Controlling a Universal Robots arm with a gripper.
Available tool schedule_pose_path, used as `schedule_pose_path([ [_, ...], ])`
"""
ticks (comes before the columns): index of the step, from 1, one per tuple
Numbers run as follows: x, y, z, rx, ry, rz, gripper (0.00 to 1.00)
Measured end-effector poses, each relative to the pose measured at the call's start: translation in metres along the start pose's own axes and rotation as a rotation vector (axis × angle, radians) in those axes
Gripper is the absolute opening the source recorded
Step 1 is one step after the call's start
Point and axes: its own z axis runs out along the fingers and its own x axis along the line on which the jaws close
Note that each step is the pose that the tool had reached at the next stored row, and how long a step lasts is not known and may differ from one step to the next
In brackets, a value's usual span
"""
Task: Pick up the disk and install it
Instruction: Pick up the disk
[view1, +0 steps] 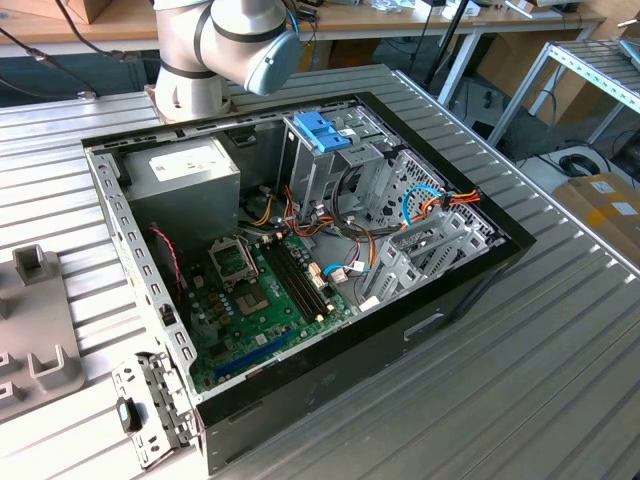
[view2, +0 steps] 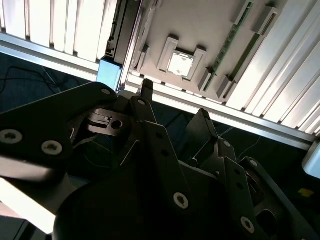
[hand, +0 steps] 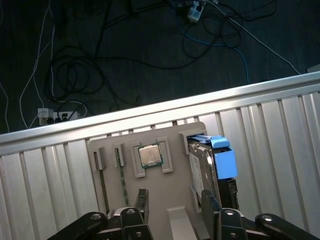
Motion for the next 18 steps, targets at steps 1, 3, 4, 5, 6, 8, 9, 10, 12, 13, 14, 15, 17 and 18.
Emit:
schedule_pose_path([
  [1, -0.0001, 0.0, 0.0001, -0.0002, -0.0007, 0.0, 0.54],
  [3, -0.0002, 0.0, 0.0004, -0.0005, -0.0022, 0.0, 0.54],
  [4, -0.0002, 0.0001, 0.0006, -0.0006, -0.003, 0.0, 0.54],
  [5, -0.0003, 0.0, 0.0008, -0.0007, -0.0037, 0.0, 0.54],
  [6, -0.0003, 0.0, 0.0009, -0.0009, -0.0044, 0.0, 0.54],
  [8, -0.0004, 0.0001, 0.0013, -0.0011, -0.0059, 0.0, 0.54],
  [9, -0.0004, 0.0, 0.0015, -0.0012, -0.0066, 0.0, 0.54],
  [10, -0.0004, 0.0, 0.0017, -0.0014, -0.0074, 0.0, 0.54],
  [12, -0.0005, 0.0, 0.0021, -0.0016, -0.0088, 0.0, 0.54],
  [13, -0.0006, 0.0, 0.0023, -0.0018, -0.0097, 0.0, 0.54],
  [14, -0.0006, 0.0, 0.0026, -0.002, -0.0106, 0.0, 0.54],
  [15, -0.0007, 0.0, 0.0029, -0.0022, -0.0113, 0.0, 0.54],
  [17, -0.0009, -0.0001, 0.0034, -0.0023, -0.0124, -0.001, 0.54],
  [18, -0.001, 0.0, 0.0036, -0.0022, -0.0127, -0.001, 0.54],
])
